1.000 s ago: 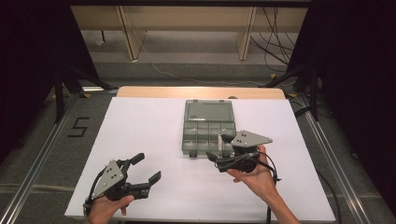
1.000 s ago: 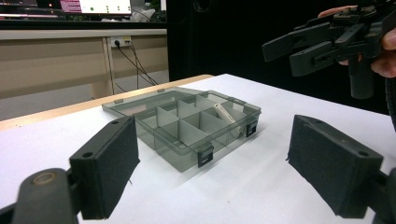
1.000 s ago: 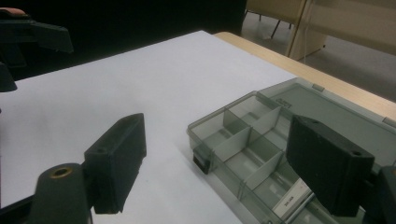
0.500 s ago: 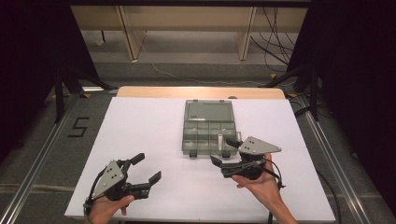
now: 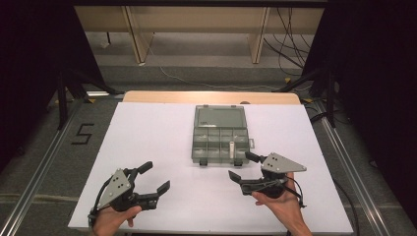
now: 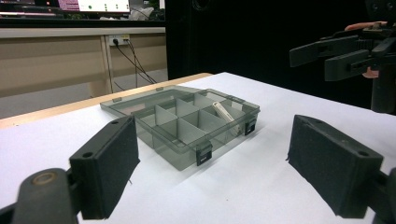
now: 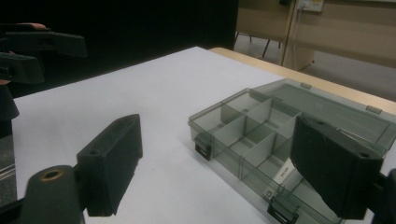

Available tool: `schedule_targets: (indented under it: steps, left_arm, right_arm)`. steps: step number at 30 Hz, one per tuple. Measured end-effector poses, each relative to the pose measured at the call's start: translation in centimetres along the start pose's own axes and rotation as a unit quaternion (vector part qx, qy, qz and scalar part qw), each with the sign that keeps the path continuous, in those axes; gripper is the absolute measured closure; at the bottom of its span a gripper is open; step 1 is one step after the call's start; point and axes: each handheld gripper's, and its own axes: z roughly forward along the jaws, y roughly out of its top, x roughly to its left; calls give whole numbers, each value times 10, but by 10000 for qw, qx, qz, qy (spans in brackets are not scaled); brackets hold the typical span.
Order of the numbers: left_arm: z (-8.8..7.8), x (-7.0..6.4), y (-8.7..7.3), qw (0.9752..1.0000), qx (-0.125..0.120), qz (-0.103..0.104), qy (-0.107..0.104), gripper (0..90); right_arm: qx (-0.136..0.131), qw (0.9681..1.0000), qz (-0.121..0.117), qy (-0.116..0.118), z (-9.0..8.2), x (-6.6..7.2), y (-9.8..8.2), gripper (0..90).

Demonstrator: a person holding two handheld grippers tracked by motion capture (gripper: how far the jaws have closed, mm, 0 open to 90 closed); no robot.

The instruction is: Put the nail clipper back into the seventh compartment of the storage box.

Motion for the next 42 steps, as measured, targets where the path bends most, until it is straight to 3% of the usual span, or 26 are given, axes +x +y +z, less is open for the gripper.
schedule_targets:
  steps: [1,3,11,17,18,39,42]
  left_arm:
    - [0,0,0,10000,-4,-9,2,157]
    - [0,0,0,10000,32,-13,26,157]
    - [0,-1,0,10000,49,-2,29,157]
    - [0,-1,0,10000,69,10,16,157]
    - [0,-1,0,10000,73,8,19,157]
    - [0,-1,-1,9999,116,9,-9,157]
    - [0,-1,-1,9999,113,6,-11,157]
  right_arm:
    - [-2,9999,-93,-69,-2,-1,0,179]
    - [-33,10000,6,8,-2,0,-3,176]
    - [-75,9998,61,-147,-9,2,-9,169]
    - [-209,9997,85,-108,-12,2,-12,165]
    - [-108,9999,38,-113,-14,2,-11,164]
    - [-231,9993,99,-269,-23,6,-20,159]
    - [-230,9995,3,-214,-24,5,-20,159]
